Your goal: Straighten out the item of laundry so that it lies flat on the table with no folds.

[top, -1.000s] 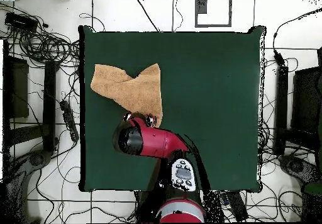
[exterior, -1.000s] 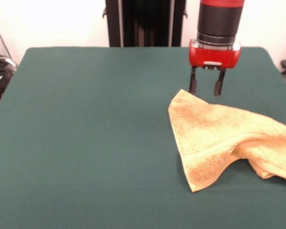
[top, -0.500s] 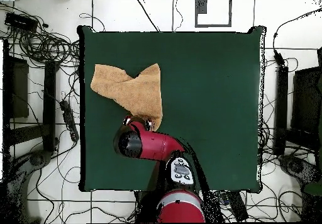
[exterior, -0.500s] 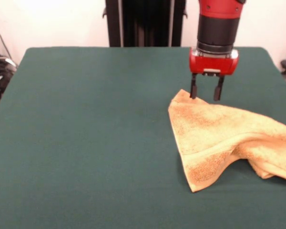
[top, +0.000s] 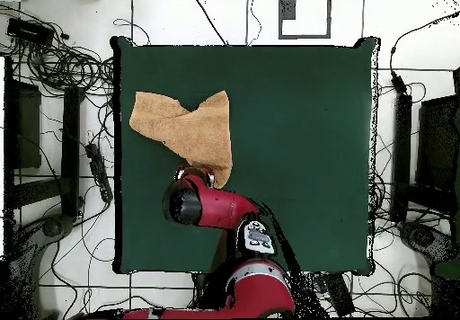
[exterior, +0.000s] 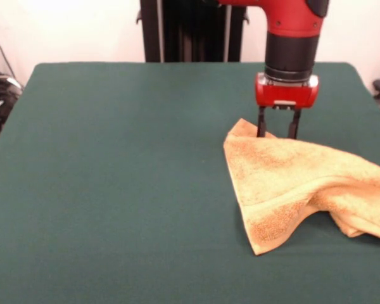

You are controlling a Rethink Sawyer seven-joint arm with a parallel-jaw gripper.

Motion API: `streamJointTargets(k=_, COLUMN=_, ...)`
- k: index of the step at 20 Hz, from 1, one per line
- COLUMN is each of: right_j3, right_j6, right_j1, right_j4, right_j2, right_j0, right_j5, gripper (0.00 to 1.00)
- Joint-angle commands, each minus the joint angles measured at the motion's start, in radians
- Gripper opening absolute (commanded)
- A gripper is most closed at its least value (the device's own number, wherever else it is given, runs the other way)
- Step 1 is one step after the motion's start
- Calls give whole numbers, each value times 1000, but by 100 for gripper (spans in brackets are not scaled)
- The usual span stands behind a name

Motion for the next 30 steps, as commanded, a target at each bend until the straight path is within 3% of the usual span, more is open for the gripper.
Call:
streamJointTargets(k=1, right_j3=-26, right_j6=224, right_j1=91, right_j4=22, right_j2=110, right_j0=-12, right_j5=-79, gripper=100)
streamJointTargets(k=25, right_j3=-88, right_j6=195, right_j1=122, right_j4=13, right_j2=79, right_j0=-44, right_j5=-124, gripper=100)
streamJointTargets(k=26, right_j3=-86, right_j6=197, right_j1=121, right_j4=16, right_j2=79, right_j0=-44, right_j5=-124, gripper=0)
streamJointTargets(k=30, right_j3=-82, right_j6=204, right_j1=116, right_j4=27, right_j2=69, right_j0=-34, right_j5=-125, gripper=0)
